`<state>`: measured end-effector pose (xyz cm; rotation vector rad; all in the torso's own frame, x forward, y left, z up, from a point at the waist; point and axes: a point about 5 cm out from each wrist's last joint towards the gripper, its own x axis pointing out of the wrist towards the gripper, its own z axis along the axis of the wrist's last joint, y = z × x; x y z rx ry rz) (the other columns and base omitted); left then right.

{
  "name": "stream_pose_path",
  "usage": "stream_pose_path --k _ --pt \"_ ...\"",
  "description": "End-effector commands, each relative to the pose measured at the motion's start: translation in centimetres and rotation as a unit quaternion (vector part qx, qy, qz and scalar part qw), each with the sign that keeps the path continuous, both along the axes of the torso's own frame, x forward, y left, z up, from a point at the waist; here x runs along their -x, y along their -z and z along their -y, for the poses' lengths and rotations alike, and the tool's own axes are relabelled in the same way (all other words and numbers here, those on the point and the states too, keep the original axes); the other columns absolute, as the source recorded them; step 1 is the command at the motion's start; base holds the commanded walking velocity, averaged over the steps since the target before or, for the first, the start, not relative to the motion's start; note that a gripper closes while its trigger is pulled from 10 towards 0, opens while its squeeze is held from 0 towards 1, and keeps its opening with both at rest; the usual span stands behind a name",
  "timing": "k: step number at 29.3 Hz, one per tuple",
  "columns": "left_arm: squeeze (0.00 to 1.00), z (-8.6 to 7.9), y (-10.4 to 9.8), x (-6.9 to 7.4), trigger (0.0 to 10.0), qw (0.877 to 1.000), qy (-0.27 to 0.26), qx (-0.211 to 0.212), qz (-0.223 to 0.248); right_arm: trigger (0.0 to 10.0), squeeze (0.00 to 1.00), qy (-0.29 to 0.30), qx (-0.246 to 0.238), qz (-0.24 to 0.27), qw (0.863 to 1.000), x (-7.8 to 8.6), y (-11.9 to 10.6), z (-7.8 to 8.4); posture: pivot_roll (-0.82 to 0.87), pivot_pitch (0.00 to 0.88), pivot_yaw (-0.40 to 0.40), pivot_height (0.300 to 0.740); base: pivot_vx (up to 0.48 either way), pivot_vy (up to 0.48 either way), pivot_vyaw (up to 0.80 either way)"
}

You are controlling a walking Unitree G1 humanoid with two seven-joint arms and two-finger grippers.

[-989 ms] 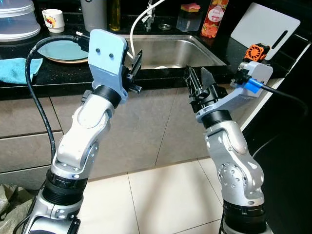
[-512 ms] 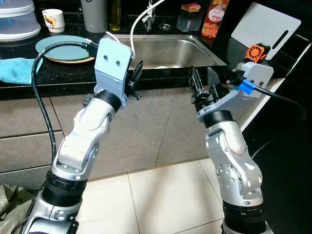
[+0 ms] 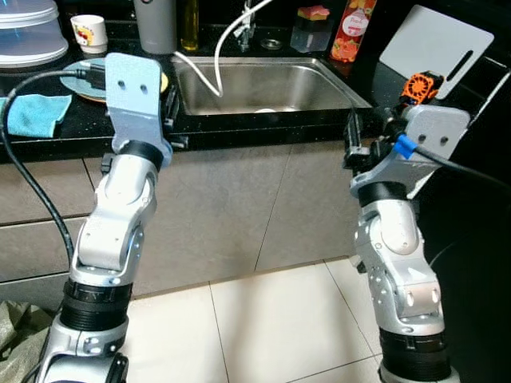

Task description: Kitchen organization

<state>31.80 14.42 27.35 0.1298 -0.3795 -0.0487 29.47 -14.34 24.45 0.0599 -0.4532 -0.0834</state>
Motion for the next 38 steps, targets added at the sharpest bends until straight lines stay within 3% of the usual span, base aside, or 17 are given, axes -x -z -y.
stream_pose_path --k 1,5,8,12,16,18,20,25,29,38 --pt "0.00 0.7 2.2 0.3 10.0 0.999 0.012 -0.032 -0.018 10.0 0.00 -0.001 -0.009 -0.030 1.000 0.1 1.8 -0.4 0.22 0.023 -0.047 0.740 0.000 0.000 0.00" --pt "0.00 0.7 4.1 0.8 10.0 0.998 0.016 -0.050 -0.043 10.0 0.00 -0.019 -0.021 -0.070 0.997 0.4 3.8 -1.1 0.21 0.024 -0.047 0.740 0.000 0.000 0.00" --pt "0.00 0.2 7.1 1.9 10.0 0.994 0.024 -0.054 -0.094 10.0 0.00 -0.047 -0.012 -0.146 0.988 1.8 7.9 -2.3 0.22 0.024 -0.048 0.740 0.000 0.000 0.00" --pt "0.00 -0.4 9.1 3.4 10.0 0.989 0.050 -0.064 -0.122 10.0 0.00 -0.029 0.033 -0.210 0.977 4.0 11.2 -1.5 0.20 0.022 -0.040 0.740 0.000 0.000 0.00" --pt "0.00 -0.4 9.6 4.3 10.0 0.985 0.088 -0.090 -0.119 10.0 0.00 0.001 0.032 -0.224 0.974 4.7 11.9 -0.3 0.20 0.021 -0.032 0.740 0.000 0.000 0.00" --pt "0.00 -0.5 10.8 4.7 10.0 0.977 0.119 -0.116 -0.133 10.0 0.00 0.028 0.030 -0.237 0.971 5.2 12.6 0.8 0.19 0.019 -0.017 0.740 0.000 0.000 0.00" --pt "0.00 -0.7 11.5 4.6 10.0 0.975 0.122 -0.117 -0.148 10.0 0.00 0.036 0.030 -0.240 0.970 5.3 12.9 1.0 0.19 0.018 -0.013 0.740 0.000 0.000 0.00" --pt "0.00 -0.8 11.6 4.5 10.0 0.971 0.131 -0.128 -0.152 10.0 0.00 0.031 0.032 -0.254 0.966 5.8 13.5 0.9 0.19 0.014 -0.006 0.740 0.000 0.000 0.00" --pt "0.00 -1.3 12.1 4.8 10.0 0.970 0.125 -0.113 -0.175 10.0 0.00 0.009 0.028 -0.272 0.962 6.6 14.2 0.5 0.18 0.020 -0.010 0.740 0.000 0.000 0.00" --pt "0.00 -1.3 12.1 4.6 10.0 0.973 0.119 -0.105 -0.168 10.0 0.00 -0.001 0.031 -0.261 0.965 5.8 13.6 0.1 0.18 0.029 -0.025 0.740 0.000 0.000 0.00"
